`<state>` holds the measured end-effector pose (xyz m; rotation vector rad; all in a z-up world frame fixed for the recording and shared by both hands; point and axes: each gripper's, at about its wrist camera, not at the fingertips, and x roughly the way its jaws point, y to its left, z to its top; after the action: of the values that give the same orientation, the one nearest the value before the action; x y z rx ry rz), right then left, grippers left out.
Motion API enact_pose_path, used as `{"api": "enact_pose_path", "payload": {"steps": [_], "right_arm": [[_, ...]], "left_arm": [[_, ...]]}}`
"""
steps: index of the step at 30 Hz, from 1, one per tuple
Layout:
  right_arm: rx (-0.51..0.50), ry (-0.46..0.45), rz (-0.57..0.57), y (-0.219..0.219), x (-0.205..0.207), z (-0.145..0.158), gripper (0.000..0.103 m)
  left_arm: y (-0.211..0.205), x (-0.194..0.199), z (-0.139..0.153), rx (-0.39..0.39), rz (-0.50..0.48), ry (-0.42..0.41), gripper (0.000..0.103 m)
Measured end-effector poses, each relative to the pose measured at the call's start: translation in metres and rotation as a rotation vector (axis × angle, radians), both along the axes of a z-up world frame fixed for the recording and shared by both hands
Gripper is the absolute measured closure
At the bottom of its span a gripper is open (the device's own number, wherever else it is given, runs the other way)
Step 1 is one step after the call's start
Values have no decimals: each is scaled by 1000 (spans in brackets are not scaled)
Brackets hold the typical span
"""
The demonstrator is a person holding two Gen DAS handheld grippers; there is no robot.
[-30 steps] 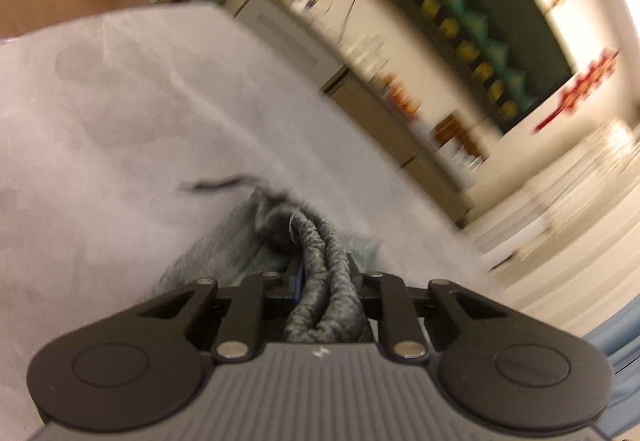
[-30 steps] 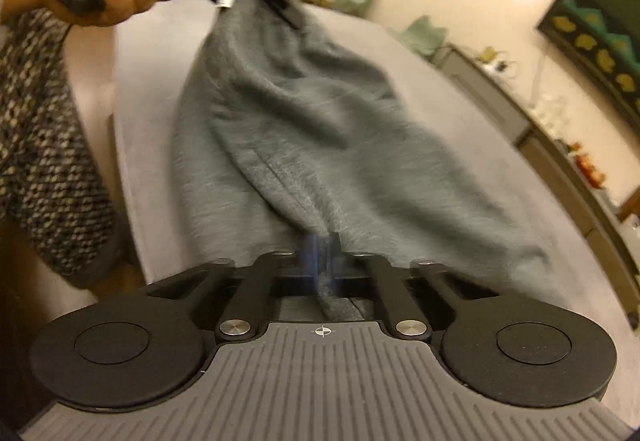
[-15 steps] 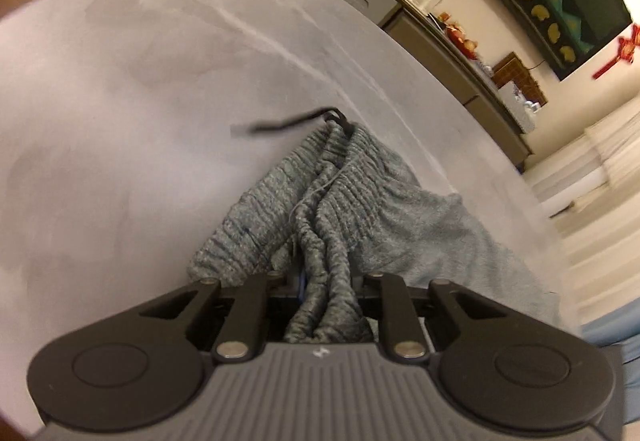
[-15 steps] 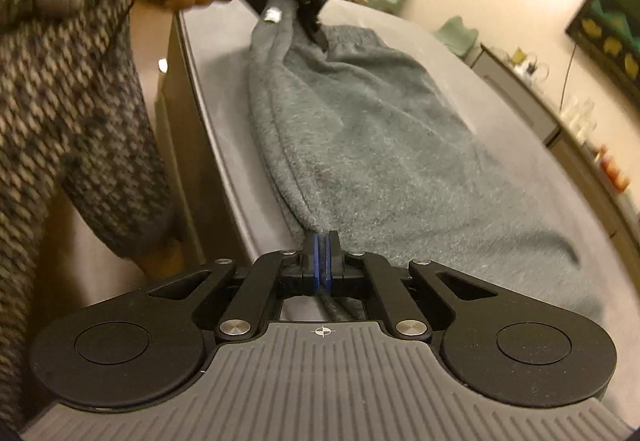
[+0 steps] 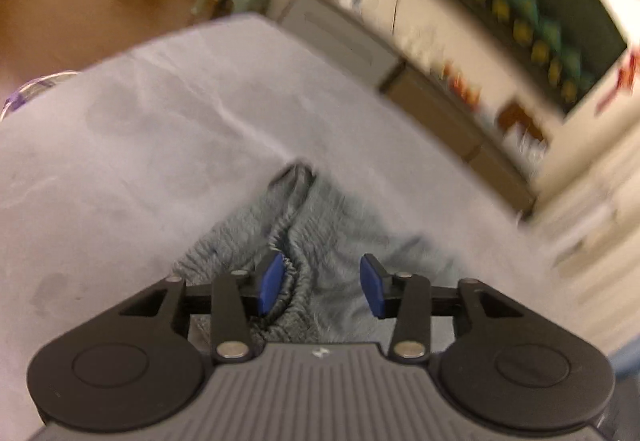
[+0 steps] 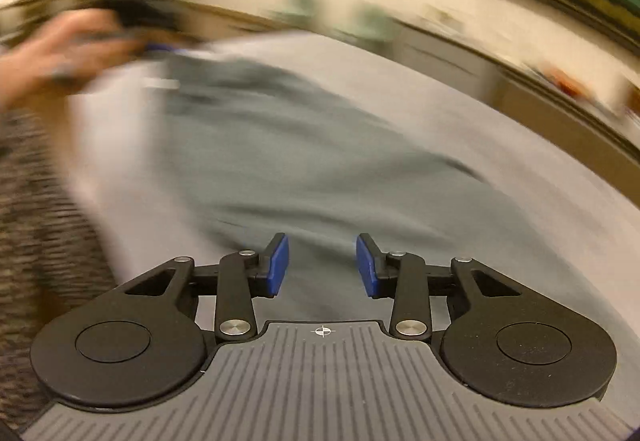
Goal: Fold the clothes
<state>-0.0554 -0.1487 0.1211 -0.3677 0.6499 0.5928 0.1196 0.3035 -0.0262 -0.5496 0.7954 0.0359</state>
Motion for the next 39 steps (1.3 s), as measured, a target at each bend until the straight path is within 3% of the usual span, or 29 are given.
{"api": "enact_pose_path", "payload": {"steps": [2, 4, 8, 11, 12, 17, 20, 22, 25, 27, 29, 33, 36, 37, 39], "right_arm": [[-26, 94, -87, -32, 21, -15, 67], [-55, 198, -128, -61, 30, -32, 68], [-98, 201, -111, -104, 0, -37, 70], [-93, 236, -139, -124, 0, -35, 70], [-89, 228, -144, -126, -1, -32, 70], [-1, 123, -135, -118, -8, -12, 68], [-15, 29, -148, -104, 15, -5, 61], [-23, 18, -212, -108, 47, -7, 61], [-55, 16, -380, -142, 95, -16, 61], [-92, 56, -520, -182, 121, -25, 66], [-160, 97, -634, -232, 125, -40, 67], [-148, 112, -835, -321, 105, -39, 68], [-66, 127, -902, -348, 99, -40, 70], [-36, 121, -1001, -349, 96, -40, 78], [18, 42, -1008, -343, 90, -34, 77]], "left_arm": [[-2, 16, -12, 86, -6, 87, 82], [10, 22, -15, 60, -9, 84, 83], [17, 22, -13, 36, 14, 91, 83], [14, 8, 9, 46, 83, 47, 80], [10, 0, 21, 78, 102, 15, 80], [-31, -13, 54, 182, -19, -102, 74], [-71, 25, 46, 242, -161, -55, 74], [-87, 50, 38, 259, -212, -25, 73], [-88, 85, 16, 302, -185, 72, 74], [-82, 100, 7, 323, -156, 118, 89], [-79, 110, 3, 359, -133, 134, 92], [-76, 127, 0, 392, -96, 162, 92], [-84, 133, 14, 381, -83, 158, 92], [-88, 131, 21, 374, -91, 137, 87], [-102, 123, 35, 349, -174, 76, 82]]}}
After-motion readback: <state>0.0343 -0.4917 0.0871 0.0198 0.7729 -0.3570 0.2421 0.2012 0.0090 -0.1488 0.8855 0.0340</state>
